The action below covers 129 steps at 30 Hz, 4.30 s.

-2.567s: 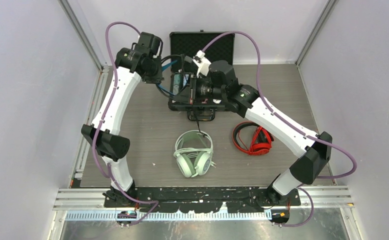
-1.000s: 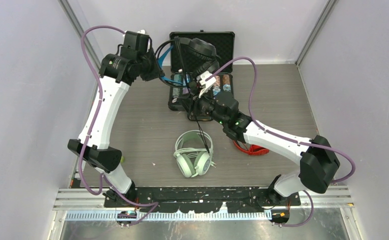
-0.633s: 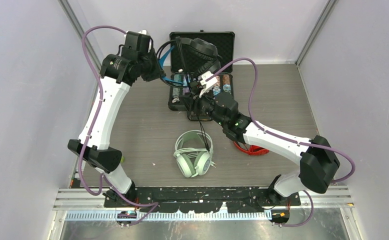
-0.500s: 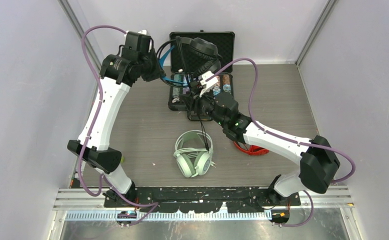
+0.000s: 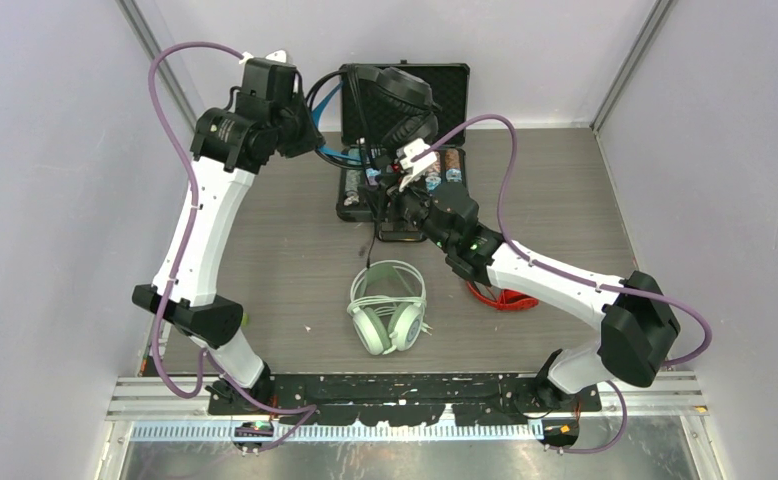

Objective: Wrap the headphones
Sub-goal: Wrap the headphones cable around the headphones.

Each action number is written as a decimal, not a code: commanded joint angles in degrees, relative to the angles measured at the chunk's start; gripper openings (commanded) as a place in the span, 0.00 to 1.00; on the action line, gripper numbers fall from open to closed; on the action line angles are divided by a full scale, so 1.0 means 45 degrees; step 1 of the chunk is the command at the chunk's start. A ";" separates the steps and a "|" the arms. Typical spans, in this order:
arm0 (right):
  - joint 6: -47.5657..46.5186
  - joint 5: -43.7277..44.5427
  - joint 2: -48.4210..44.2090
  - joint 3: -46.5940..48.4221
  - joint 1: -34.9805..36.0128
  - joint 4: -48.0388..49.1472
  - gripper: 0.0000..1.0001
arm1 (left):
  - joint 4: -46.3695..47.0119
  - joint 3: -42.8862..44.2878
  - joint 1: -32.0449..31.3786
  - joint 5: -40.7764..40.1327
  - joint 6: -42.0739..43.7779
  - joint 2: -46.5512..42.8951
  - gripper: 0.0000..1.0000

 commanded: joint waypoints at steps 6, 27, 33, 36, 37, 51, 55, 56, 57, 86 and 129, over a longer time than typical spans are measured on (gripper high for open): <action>-0.0041 0.0153 -0.0171 0.0554 -0.0252 0.0599 0.51 | 0.0636 0.1006 -0.0106 0.0247 -0.0049 -0.0557 0.00; -0.0870 -0.2172 0.0498 -0.2444 -0.0294 0.4995 0.57 | 0.0220 0.2624 -0.0148 0.0803 -0.0156 -0.0061 0.00; -0.0963 -0.2875 0.1167 -0.2763 -0.0313 0.6397 0.58 | 0.0218 0.3025 -0.0148 0.1010 -0.0283 0.0037 0.00; -0.0943 -0.3173 0.1634 -0.2780 -0.0312 0.6805 0.58 | 0.0237 0.3120 -0.0148 0.1096 -0.0313 0.0062 0.00; -0.0921 -0.3183 0.1761 -0.2809 -0.0312 0.6924 0.58 | 0.0240 0.3121 -0.0160 0.1113 -0.0315 0.0071 0.00; -0.0483 -0.3471 0.3561 -0.3689 -0.0321 0.9059 0.52 | 0.0305 0.3336 -0.0162 0.1217 -0.0254 -0.0034 0.00; -0.0384 -0.3594 0.4173 -0.3723 -0.0314 0.9780 0.51 | 0.0356 0.3336 -0.0149 0.1338 -0.0259 -0.0036 0.00; -0.0397 -0.3585 0.4244 -0.3706 -0.0315 0.9889 0.51 | 0.0357 0.3351 -0.0148 0.1344 -0.0265 -0.0022 0.00; -0.0416 -0.3535 0.4292 -0.3701 -0.0329 0.9973 0.51 | 0.0374 0.3355 -0.0157 0.1347 -0.0256 -0.0044 0.00; -0.0358 -0.3303 0.4984 -0.4048 -0.0712 1.0962 0.00 | 0.0534 0.3642 -0.0129 0.0431 -0.0231 -0.0408 0.00; 0.5367 -0.7090 0.1302 -0.0689 -0.5974 -0.0173 0.00 | -0.0460 -0.2153 0.0966 1.1250 0.8204 -0.2428 0.00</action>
